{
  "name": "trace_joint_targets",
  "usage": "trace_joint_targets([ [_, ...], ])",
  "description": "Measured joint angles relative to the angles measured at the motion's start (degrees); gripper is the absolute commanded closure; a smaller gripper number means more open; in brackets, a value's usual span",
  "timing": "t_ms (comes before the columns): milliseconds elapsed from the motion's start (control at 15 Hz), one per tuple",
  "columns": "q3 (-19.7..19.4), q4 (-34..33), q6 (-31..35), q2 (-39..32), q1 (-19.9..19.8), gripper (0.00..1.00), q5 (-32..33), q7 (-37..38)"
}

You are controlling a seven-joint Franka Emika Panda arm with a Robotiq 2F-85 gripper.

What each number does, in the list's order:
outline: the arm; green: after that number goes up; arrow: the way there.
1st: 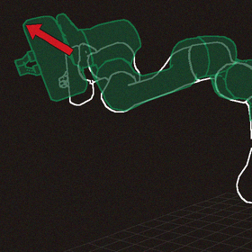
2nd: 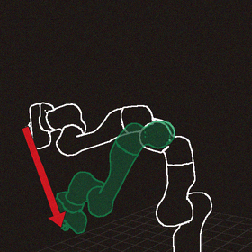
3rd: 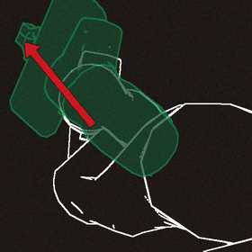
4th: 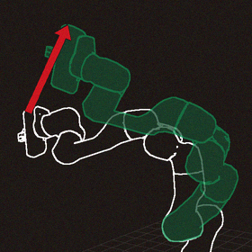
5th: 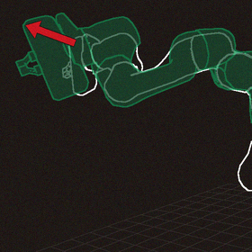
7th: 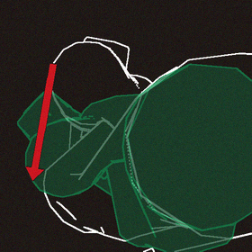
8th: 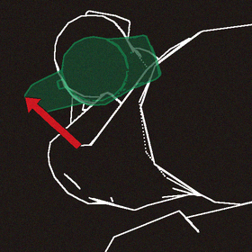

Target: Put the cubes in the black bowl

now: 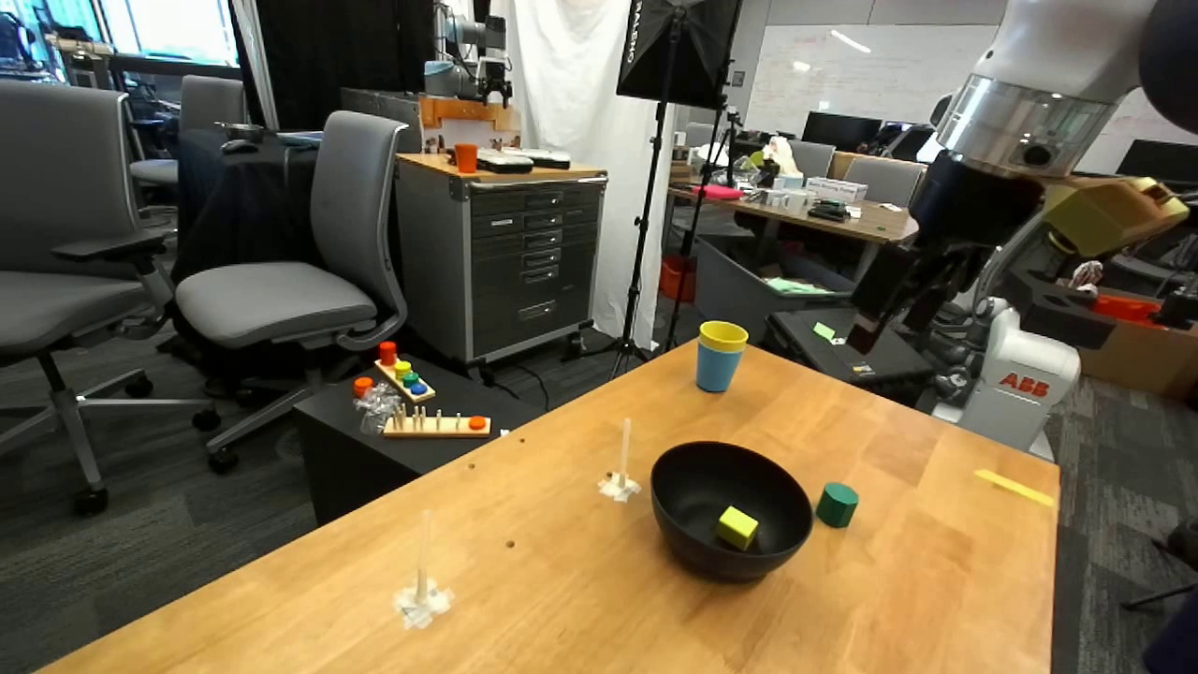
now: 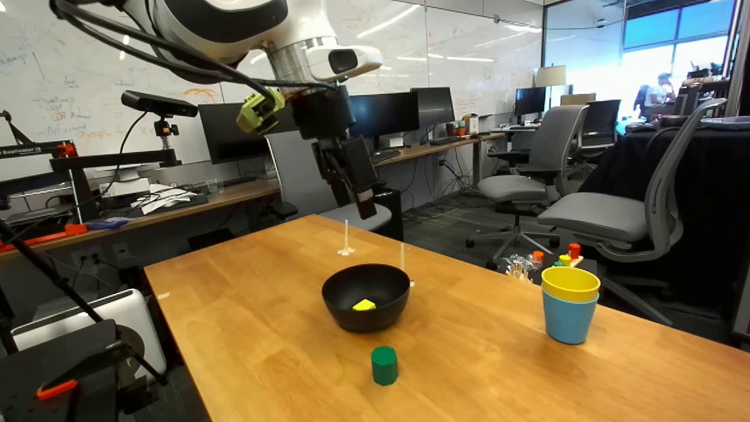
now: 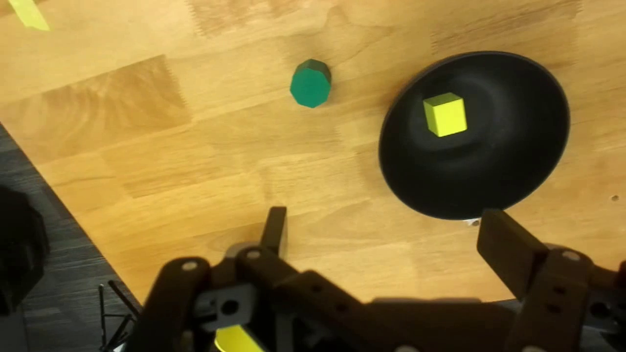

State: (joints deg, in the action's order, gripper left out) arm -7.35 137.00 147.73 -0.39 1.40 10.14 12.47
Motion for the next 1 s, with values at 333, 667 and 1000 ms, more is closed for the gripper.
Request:
trace_joint_targets([
  [333, -0.3, 0.3, 0.0, -0.7, -4.5, 0.0, 2.4, 1.4],
  [667, -0.5, 0.5, 0.1, -4.0, -6.2, 0.0, 3.2, 3.5],
  [1000, -0.6, 0.4, 2.3, -9.2, -6.3, 0.0, 2.9, 3.9],
])
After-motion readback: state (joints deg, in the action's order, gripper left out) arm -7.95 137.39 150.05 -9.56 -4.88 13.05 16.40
